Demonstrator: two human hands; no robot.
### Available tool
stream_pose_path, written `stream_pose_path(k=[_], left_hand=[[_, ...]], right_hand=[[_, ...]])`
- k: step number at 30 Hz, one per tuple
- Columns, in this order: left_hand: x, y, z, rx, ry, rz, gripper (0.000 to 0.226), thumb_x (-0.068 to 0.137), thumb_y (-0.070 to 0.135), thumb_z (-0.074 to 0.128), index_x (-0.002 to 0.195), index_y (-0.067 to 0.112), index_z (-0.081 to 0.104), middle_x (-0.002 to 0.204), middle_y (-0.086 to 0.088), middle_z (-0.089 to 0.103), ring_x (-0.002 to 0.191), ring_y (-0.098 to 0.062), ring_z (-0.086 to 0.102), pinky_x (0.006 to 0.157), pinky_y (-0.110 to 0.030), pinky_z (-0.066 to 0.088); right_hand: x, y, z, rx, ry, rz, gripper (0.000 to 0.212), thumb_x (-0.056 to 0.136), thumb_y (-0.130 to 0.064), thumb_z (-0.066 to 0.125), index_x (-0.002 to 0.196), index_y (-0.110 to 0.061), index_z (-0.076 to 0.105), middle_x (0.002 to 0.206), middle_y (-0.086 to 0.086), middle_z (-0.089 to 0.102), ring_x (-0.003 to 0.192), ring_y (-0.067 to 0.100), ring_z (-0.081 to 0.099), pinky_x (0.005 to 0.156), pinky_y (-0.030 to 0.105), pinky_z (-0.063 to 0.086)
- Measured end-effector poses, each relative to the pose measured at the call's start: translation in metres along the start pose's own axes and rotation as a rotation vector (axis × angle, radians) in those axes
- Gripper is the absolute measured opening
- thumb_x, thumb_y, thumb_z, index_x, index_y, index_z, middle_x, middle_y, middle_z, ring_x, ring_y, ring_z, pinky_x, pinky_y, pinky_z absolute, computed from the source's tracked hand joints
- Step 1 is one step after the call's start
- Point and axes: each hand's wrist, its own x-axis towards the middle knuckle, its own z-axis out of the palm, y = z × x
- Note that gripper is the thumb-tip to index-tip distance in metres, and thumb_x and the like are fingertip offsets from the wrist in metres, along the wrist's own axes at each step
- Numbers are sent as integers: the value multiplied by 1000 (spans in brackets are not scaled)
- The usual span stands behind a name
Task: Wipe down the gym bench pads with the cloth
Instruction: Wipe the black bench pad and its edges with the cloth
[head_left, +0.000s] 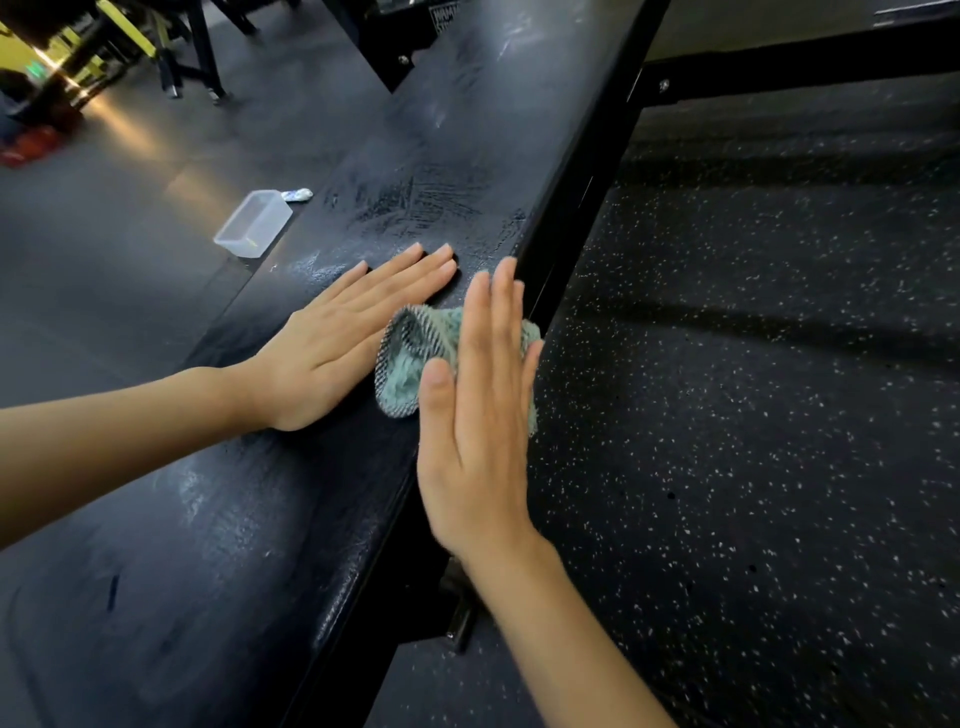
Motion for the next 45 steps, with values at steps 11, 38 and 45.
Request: stream_pose_path(k=[11,38,45], left_hand=[[12,-3,-3,7,3,-6,51,104,42,16,155,41,9,164,19,7,152,-10,3,123,-47,3],[44,-16,-6,23,1,20,53,105,36,20,156,28,10,165,16,6,153,-11,3,123,-43,3],[51,-19,-11,23,-33,45,54,105,35,20,157,24,11,165,13,6,153,-12,5,123,-40,4]], right_hand=[[4,5,-5,149,-11,28,58,104,-30,26,156,-13,5,166,-1,-4,152,11,-5,123,48,8],[47,29,-16,174,-20,16,56,106,-22,28,157,-9,8,166,0,-2,152,10,-4,124,48,7],[18,23,-14,168,-69,-39,55,104,-22,28,155,-11,12,166,-4,2,153,17,0,123,39,5]])
